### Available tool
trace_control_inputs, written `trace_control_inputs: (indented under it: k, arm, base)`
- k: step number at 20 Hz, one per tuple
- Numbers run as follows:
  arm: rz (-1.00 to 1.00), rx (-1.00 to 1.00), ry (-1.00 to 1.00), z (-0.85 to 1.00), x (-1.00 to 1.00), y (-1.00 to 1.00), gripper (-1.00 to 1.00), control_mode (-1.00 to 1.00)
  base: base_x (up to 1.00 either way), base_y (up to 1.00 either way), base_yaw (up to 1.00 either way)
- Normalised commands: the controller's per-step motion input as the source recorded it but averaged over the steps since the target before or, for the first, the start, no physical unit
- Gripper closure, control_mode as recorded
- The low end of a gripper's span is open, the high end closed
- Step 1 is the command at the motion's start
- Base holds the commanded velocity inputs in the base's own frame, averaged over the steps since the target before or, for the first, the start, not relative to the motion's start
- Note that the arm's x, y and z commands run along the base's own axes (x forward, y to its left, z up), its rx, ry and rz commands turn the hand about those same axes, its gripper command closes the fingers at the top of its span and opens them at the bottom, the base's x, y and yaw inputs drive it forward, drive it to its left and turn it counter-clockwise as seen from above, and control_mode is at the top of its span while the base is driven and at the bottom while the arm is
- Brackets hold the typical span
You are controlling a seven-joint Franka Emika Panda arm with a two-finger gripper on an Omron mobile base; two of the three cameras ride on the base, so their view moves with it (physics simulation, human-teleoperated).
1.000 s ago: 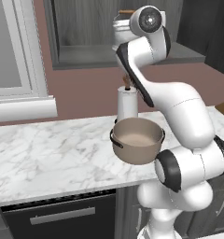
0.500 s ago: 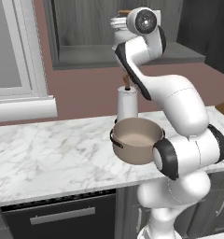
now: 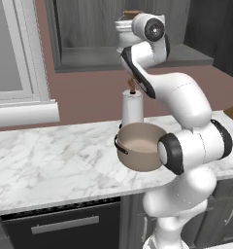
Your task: Pick the kettle from the cabinet and place it on a stove burner. Then pick the pot from the counter and place it on another stove burner. Finally, turn both burners on.
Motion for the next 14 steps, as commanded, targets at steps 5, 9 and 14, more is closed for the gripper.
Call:
trace_control_inputs:
  k: [5, 9, 14]
  arm:
    - [0.09, 0.00, 0.00, -0.01, 0.24, -0.46, -1.00, -1.00]
    - [0.08, 0.00, 0.00, 0.00, 0.11, -0.43, -1.00, -1.00]
    - [0.05, 0.00, 0.00, 0.10, 0.06, -0.25, -1.00, -1.00]
  base:
    - [0.00, 0.00, 0.00]
    - [0.00, 0.00, 0.00]
    - [0.00, 0.00, 0.00]
